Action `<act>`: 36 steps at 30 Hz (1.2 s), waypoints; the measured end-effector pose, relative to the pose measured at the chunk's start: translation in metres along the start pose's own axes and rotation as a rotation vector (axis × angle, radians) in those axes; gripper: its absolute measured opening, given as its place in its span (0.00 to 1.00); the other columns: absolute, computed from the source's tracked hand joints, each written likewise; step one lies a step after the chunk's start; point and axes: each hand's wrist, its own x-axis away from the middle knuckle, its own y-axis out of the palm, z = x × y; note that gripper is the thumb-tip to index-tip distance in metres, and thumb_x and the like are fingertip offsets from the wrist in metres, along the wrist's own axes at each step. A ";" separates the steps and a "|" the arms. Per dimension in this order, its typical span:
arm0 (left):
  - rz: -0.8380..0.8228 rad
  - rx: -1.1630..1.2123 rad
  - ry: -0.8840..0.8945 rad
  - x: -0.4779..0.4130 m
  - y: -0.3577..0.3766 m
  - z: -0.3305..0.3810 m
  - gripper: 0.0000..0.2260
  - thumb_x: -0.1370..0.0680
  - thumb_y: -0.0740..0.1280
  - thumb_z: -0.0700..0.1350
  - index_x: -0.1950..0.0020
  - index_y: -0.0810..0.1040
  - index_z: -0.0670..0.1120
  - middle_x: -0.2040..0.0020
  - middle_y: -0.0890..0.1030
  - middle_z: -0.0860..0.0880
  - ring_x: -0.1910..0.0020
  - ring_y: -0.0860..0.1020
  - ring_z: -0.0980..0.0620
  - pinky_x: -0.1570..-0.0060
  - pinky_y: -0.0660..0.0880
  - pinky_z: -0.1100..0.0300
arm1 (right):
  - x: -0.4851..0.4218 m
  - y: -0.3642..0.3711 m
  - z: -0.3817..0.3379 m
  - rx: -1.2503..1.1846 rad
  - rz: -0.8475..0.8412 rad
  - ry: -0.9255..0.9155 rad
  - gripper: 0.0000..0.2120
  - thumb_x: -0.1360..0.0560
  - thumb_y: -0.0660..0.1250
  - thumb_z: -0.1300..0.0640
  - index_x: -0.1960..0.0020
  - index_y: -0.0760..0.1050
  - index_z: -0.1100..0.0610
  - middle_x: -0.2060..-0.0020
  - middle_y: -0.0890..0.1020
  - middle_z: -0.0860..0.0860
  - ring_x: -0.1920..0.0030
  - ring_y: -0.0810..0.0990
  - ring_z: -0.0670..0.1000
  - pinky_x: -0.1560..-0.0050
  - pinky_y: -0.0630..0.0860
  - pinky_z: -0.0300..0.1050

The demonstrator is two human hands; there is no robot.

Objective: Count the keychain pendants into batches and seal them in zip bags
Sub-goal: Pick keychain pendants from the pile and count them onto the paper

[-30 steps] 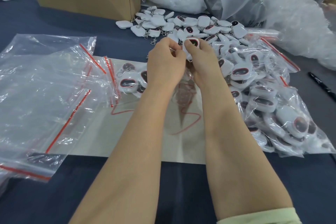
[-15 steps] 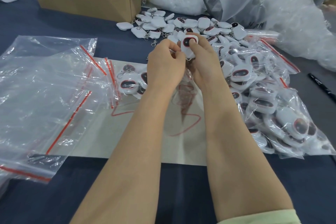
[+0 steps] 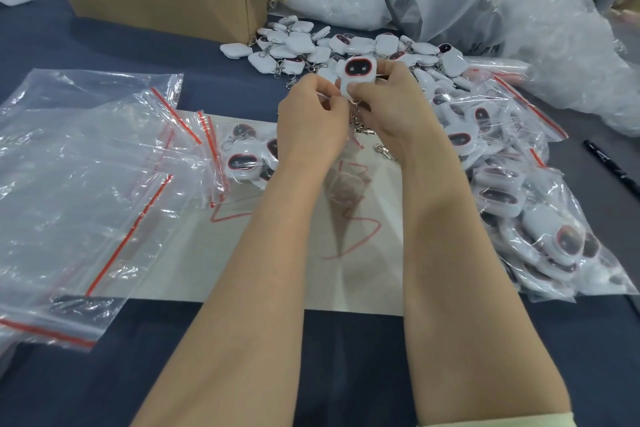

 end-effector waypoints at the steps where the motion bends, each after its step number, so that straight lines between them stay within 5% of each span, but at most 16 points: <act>1: 0.007 0.025 -0.003 0.000 -0.001 0.001 0.04 0.25 0.62 0.40 0.54 0.74 0.48 0.61 0.79 0.52 0.63 0.76 0.54 0.68 0.67 0.70 | 0.000 -0.001 -0.004 0.116 -0.009 -0.008 0.11 0.25 0.65 0.67 0.44 0.69 0.60 0.54 0.80 0.57 0.60 0.81 0.50 0.61 0.80 0.41; 5: 0.065 0.127 0.006 0.000 -0.008 0.007 0.05 0.24 0.62 0.39 0.51 0.72 0.48 0.62 0.77 0.53 0.63 0.76 0.53 0.63 0.69 0.66 | 0.005 -0.007 -0.014 0.475 -0.130 -0.009 0.04 0.26 0.70 0.58 0.54 0.76 0.57 0.71 0.79 0.51 0.74 0.75 0.47 0.70 0.73 0.39; 9: 0.088 0.031 0.103 0.001 -0.012 0.015 0.06 0.25 0.62 0.39 0.51 0.74 0.49 0.62 0.77 0.54 0.60 0.75 0.53 0.59 0.70 0.63 | 0.010 -0.006 -0.019 0.650 -0.221 -0.059 0.06 0.29 0.64 0.64 0.62 0.79 0.59 0.78 0.77 0.48 0.75 0.73 0.46 0.70 0.70 0.35; 13: 0.073 -0.039 0.185 0.002 -0.014 0.022 0.06 0.25 0.62 0.40 0.53 0.76 0.48 0.66 0.73 0.56 0.61 0.73 0.53 0.59 0.70 0.61 | 0.015 0.002 -0.014 0.353 -0.406 -0.028 0.14 0.27 0.54 0.75 0.52 0.78 0.68 0.63 0.76 0.59 0.60 0.71 0.55 0.59 0.68 0.46; 15: 0.086 -0.027 0.194 0.001 -0.016 0.023 0.05 0.25 0.62 0.40 0.54 0.76 0.48 0.68 0.73 0.56 0.65 0.72 0.58 0.62 0.69 0.65 | 0.016 0.005 -0.010 0.167 -0.457 0.033 0.17 0.24 0.53 0.76 0.54 0.76 0.62 0.61 0.74 0.57 0.57 0.69 0.55 0.56 0.68 0.47; 19: 0.136 0.043 0.134 -0.001 -0.019 0.020 0.05 0.25 0.62 0.39 0.56 0.77 0.47 0.66 0.75 0.58 0.65 0.73 0.60 0.63 0.69 0.68 | 0.015 0.007 -0.006 0.188 -0.616 0.082 0.16 0.24 0.56 0.76 0.54 0.75 0.59 0.63 0.77 0.54 0.56 0.73 0.53 0.49 0.72 0.47; 22: 0.163 0.138 0.050 -0.003 -0.020 0.015 0.05 0.25 0.62 0.39 0.56 0.76 0.47 0.65 0.75 0.58 0.66 0.73 0.63 0.64 0.68 0.73 | 0.003 0.012 -0.004 0.231 -0.284 -0.013 0.15 0.26 0.58 0.73 0.54 0.78 0.57 0.63 0.79 0.56 0.62 0.76 0.53 0.60 0.74 0.42; 24: 0.177 0.188 -0.002 -0.002 -0.018 0.012 0.05 0.24 0.62 0.39 0.55 0.77 0.47 0.65 0.76 0.56 0.66 0.73 0.60 0.65 0.68 0.70 | -0.012 0.015 0.003 0.343 0.105 -0.075 0.13 0.27 0.59 0.69 0.50 0.77 0.57 0.56 0.82 0.57 0.55 0.80 0.56 0.52 0.77 0.48; 26: 0.205 0.231 -0.026 -0.001 -0.016 0.011 0.05 0.24 0.62 0.39 0.55 0.76 0.48 0.64 0.76 0.55 0.65 0.74 0.57 0.64 0.69 0.69 | -0.029 0.020 0.014 0.582 0.279 -0.093 0.17 0.24 0.58 0.64 0.38 0.74 0.56 0.43 0.79 0.56 0.41 0.76 0.57 0.39 0.71 0.46; 29: 0.243 0.291 -0.040 -0.003 -0.016 0.010 0.06 0.24 0.63 0.38 0.57 0.75 0.48 0.64 0.77 0.54 0.65 0.74 0.58 0.64 0.70 0.70 | -0.048 0.035 0.023 0.888 0.136 -0.011 0.25 0.21 0.58 0.55 0.25 0.61 0.47 0.25 0.58 0.59 0.25 0.56 0.60 0.27 0.56 0.49; 31: 0.264 0.320 -0.048 -0.005 -0.017 0.008 0.06 0.25 0.63 0.37 0.57 0.76 0.47 0.64 0.77 0.54 0.66 0.74 0.59 0.64 0.70 0.70 | -0.059 0.045 0.024 0.942 0.052 0.022 0.26 0.20 0.58 0.52 0.24 0.58 0.45 0.22 0.48 0.59 0.23 0.44 0.61 0.24 0.48 0.53; 36: 0.268 0.331 -0.062 -0.007 -0.015 0.004 0.06 0.24 0.63 0.37 0.56 0.77 0.46 0.63 0.77 0.54 0.66 0.74 0.59 0.65 0.69 0.71 | -0.076 0.057 0.029 0.910 0.037 0.079 0.24 0.19 0.54 0.53 0.24 0.58 0.47 0.22 0.45 0.55 0.23 0.40 0.60 0.24 0.40 0.59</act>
